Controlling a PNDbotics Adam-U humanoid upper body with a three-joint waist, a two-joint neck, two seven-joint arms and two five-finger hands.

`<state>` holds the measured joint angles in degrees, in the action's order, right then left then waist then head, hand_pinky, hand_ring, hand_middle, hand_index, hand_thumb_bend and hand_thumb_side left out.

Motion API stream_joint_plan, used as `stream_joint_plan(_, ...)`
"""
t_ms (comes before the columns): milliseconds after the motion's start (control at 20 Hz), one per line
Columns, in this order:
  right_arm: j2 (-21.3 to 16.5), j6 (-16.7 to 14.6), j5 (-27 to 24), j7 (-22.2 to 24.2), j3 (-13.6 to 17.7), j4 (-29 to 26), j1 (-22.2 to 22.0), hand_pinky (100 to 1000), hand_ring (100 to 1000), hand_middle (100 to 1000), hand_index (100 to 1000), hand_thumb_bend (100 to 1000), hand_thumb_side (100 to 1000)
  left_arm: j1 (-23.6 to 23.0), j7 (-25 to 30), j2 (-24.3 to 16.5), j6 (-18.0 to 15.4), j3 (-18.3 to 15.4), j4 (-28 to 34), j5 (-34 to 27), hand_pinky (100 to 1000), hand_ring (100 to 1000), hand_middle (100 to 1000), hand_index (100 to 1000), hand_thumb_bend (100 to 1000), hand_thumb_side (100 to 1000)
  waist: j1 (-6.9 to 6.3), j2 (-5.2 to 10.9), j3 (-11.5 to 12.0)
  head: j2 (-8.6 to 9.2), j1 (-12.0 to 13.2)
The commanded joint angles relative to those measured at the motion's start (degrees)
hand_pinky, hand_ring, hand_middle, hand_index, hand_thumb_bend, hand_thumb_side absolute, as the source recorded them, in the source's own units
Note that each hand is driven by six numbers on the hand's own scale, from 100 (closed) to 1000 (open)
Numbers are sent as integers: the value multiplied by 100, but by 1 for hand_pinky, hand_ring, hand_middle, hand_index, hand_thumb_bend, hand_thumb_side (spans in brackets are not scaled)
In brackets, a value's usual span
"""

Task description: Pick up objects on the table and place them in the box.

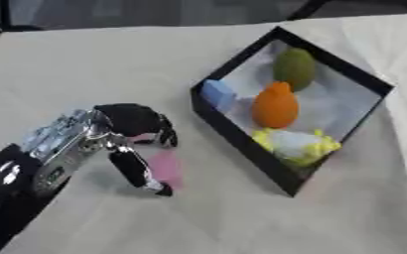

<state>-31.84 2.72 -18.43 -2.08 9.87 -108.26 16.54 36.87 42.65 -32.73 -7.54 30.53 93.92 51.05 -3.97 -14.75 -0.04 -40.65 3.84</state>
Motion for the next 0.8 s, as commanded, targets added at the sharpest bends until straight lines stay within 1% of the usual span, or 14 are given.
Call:
stream_joint_plan(50, -110, 9, 35, 5, 69, -49, 24, 908, 738, 825, 914, 100, 523, 44, 22, -89, -35, -24, 4, 62, 729, 663, 583, 765, 599, 690, 86, 52, -15, 49, 21)
stream_joint_plan(100, -110, 8, 36, 4, 71, -48, 21, 908, 738, 825, 914, 100, 523, 38, 46, -90, -54, -15, 0, 71, 727, 658, 579, 760, 597, 682, 88, 51, -16, 47, 24)
stream_joint_plan(300, -110, 8, 36, 3, 70, -43, 16, 908, 738, 825, 914, 100, 523, 28, 125, -98, -137, 10, 51, 64, 704, 611, 530, 717, 530, 561, 90, 54, -11, 35, 27)
stream_joint_plan(400, -115, 6, 35, 2, 71, -41, 13, 908, 738, 825, 914, 100, 523, 30, 151, -123, -164, 17, 152, 9, 697, 598, 506, 698, 477, 479, 89, 64, -7, 29, 25)
stream_joint_plan(450, -117, 6, 35, 2, 71, -40, 11, 907, 738, 825, 914, 100, 523, 28, 166, -139, -168, 18, 211, -22, 692, 589, 495, 691, 435, 410, 88, 69, -6, 28, 24)
stream_joint_plan(500, -119, 5, 35, 2, 71, -39, 7, 907, 738, 825, 914, 100, 523, 25, 183, -156, -168, 17, 283, -65, 691, 586, 492, 688, 405, 361, 87, 76, -5, 25, 22)
stream_joint_plan(550, -120, 5, 35, 1, 72, -37, 3, 907, 738, 825, 914, 100, 523, 24, 203, -173, -158, 12, 355, -109, 687, 580, 484, 680, 355, 270, 87, 82, -4, 22, 20)
stream_joint_plan(650, -123, 4, 35, -2, 73, -35, -6, 907, 737, 825, 914, 100, 523, 25, 228, -207, -109, -8, 517, -202, 682, 571, 468, 661, 271, 154, 87, 95, -3, 17, 17)
stream_joint_plan(700, -125, 4, 36, -3, 73, -35, -11, 907, 737, 825, 914, 100, 523, 26, 234, -225, -77, -19, 610, -257, 680, 570, 464, 652, 250, 125, 86, 101, -4, 16, 15)
stream_joint_plan(800, -129, 4, 36, -5, 73, -34, -23, 907, 737, 824, 914, 100, 523, 33, 243, -268, -14, -48, 820, -384, 679, 569, 458, 627, 213, 102, 83, 112, -2, 12, 11)
